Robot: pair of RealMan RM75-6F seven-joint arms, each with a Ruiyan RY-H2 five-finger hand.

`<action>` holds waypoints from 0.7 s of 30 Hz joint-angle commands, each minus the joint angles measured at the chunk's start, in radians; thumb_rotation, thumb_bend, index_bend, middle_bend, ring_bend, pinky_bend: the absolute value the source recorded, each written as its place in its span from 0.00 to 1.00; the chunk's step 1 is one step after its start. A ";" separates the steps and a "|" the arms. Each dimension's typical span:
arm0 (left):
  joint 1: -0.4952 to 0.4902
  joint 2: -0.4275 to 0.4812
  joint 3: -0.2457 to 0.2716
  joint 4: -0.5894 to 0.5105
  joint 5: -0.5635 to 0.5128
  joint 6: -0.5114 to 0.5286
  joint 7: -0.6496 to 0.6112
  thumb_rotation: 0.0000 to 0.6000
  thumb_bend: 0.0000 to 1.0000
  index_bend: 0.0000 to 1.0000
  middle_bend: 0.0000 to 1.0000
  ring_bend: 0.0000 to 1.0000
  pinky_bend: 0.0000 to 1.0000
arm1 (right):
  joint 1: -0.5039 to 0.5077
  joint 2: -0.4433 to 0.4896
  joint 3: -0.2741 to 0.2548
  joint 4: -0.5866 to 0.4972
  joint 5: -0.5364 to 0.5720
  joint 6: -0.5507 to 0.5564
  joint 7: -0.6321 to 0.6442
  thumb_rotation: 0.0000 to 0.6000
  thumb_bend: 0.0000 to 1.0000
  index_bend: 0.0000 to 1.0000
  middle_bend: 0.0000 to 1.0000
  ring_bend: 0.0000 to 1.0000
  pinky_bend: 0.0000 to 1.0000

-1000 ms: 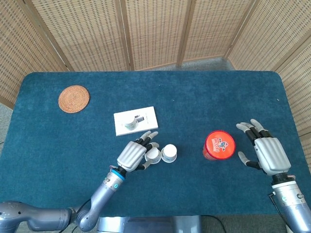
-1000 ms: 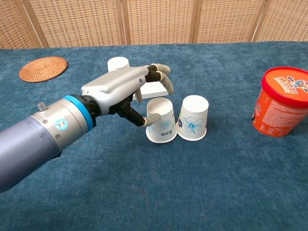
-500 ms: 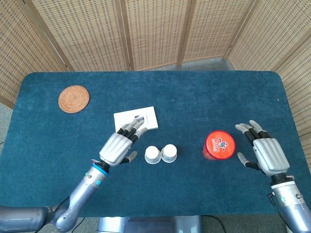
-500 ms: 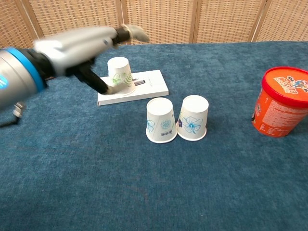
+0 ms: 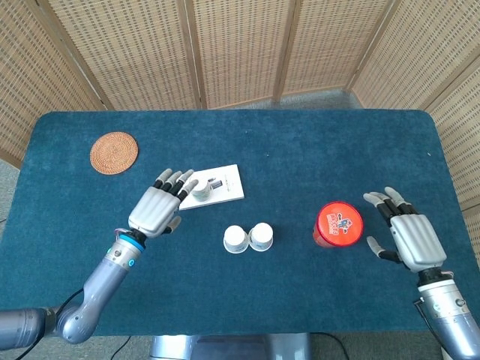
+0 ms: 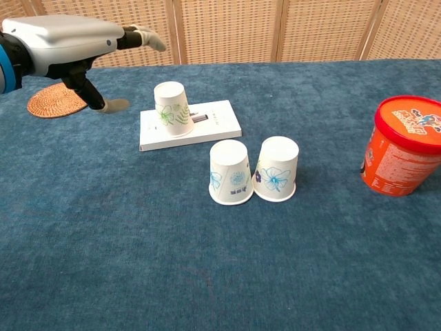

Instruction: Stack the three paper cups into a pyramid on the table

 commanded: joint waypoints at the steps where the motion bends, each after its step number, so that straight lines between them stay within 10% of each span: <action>1: -0.030 -0.008 -0.008 0.058 -0.050 -0.028 -0.010 1.00 0.43 0.00 0.00 0.00 0.02 | -0.003 0.002 0.000 0.000 0.003 0.002 0.001 1.00 0.39 0.14 0.18 0.00 0.23; 21: -0.169 -0.140 -0.024 0.329 -0.204 -0.150 -0.081 1.00 0.43 0.00 0.00 0.00 0.03 | -0.019 0.017 0.002 0.007 0.052 0.005 0.006 1.00 0.39 0.14 0.18 0.00 0.23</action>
